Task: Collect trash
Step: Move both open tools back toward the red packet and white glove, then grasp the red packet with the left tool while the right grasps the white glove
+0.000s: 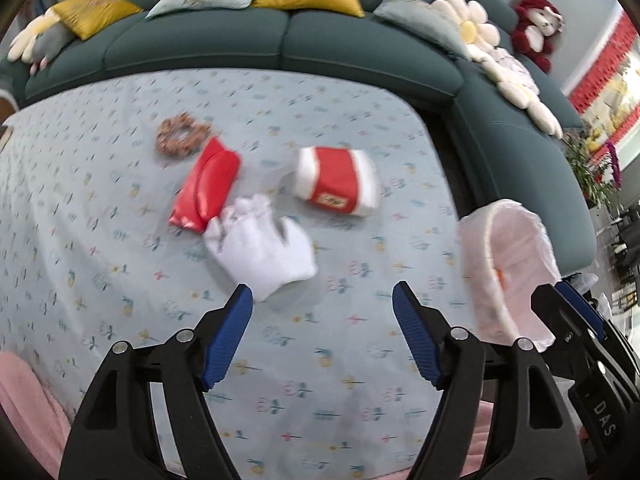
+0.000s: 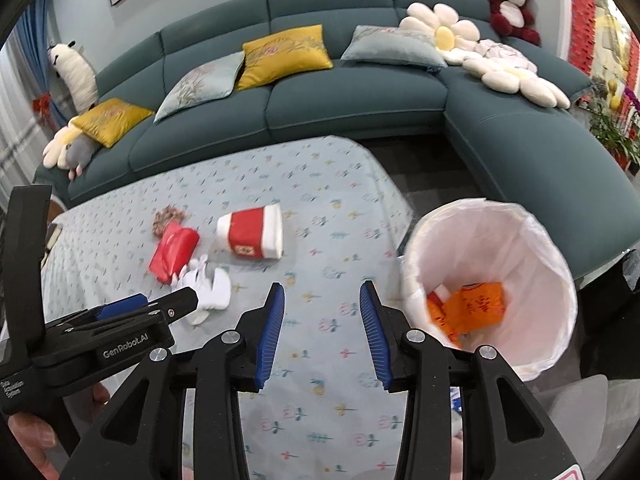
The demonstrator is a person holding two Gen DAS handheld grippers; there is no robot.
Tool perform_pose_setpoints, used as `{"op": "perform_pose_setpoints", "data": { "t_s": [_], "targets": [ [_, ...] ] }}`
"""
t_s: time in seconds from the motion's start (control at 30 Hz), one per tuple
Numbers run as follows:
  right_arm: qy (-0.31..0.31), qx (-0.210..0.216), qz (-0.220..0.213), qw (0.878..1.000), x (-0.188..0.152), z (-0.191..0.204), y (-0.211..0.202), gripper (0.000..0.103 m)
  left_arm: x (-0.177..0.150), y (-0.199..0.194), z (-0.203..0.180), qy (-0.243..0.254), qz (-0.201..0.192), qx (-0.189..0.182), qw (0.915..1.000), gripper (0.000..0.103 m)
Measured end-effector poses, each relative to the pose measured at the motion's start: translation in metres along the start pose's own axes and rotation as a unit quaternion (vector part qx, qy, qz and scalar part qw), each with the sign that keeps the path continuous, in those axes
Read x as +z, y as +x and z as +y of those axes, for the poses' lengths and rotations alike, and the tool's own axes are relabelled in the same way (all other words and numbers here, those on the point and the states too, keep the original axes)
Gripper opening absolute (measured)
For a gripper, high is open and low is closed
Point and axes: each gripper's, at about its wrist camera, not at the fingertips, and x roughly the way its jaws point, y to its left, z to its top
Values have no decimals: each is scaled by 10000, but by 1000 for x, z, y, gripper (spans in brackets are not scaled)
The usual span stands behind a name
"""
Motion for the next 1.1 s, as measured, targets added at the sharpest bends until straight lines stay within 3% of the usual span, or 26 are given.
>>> {"op": "perform_pose_setpoints", "data": {
  "t_s": [0.3, 0.73, 1.1],
  "targets": [
    [-311, 275, 390, 9984, -6, 49, 41, 39, 13, 17, 57, -409, 115, 189, 9989, 71],
    [-444, 586, 912, 9931, -5, 104, 104, 39, 55, 48, 103, -368, 164, 257, 9989, 71],
    [-497, 567, 1278, 9889, -8, 121, 147, 43, 70, 88, 107, -178, 424, 147, 9988, 52]
  ]
}}
